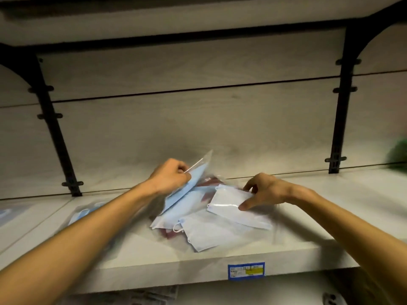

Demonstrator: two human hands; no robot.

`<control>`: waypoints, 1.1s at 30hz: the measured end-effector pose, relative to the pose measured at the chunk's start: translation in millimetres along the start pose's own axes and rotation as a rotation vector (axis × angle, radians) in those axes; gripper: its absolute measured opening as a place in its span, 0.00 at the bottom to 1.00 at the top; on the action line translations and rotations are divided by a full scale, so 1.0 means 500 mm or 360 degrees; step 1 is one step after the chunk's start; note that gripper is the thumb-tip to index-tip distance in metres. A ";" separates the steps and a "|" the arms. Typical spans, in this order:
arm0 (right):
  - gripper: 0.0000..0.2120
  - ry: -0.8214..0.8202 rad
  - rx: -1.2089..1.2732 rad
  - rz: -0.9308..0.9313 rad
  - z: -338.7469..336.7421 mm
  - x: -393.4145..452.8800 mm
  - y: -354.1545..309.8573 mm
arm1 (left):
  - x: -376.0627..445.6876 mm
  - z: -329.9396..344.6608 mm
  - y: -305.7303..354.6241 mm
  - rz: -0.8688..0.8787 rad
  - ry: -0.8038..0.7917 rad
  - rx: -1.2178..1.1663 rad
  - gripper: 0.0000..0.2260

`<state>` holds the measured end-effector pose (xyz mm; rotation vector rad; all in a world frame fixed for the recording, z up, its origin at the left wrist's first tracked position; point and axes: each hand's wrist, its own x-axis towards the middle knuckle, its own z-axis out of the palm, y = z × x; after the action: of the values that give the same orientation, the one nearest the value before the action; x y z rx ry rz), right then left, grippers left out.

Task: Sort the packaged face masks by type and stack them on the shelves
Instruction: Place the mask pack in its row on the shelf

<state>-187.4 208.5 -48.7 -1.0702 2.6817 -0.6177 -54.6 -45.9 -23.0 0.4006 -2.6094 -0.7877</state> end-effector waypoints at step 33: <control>0.04 0.1738 0.0434 -0.1477 0.337 -0.241 -0.626 | -0.641 -0.451 -0.372 -0.0619 0.0345 -0.0889 0.09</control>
<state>145.6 35.2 -57.9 -2.3812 2.4051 -2.1644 356.9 -180.6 -45.8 0.7779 -2.0178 -1.4551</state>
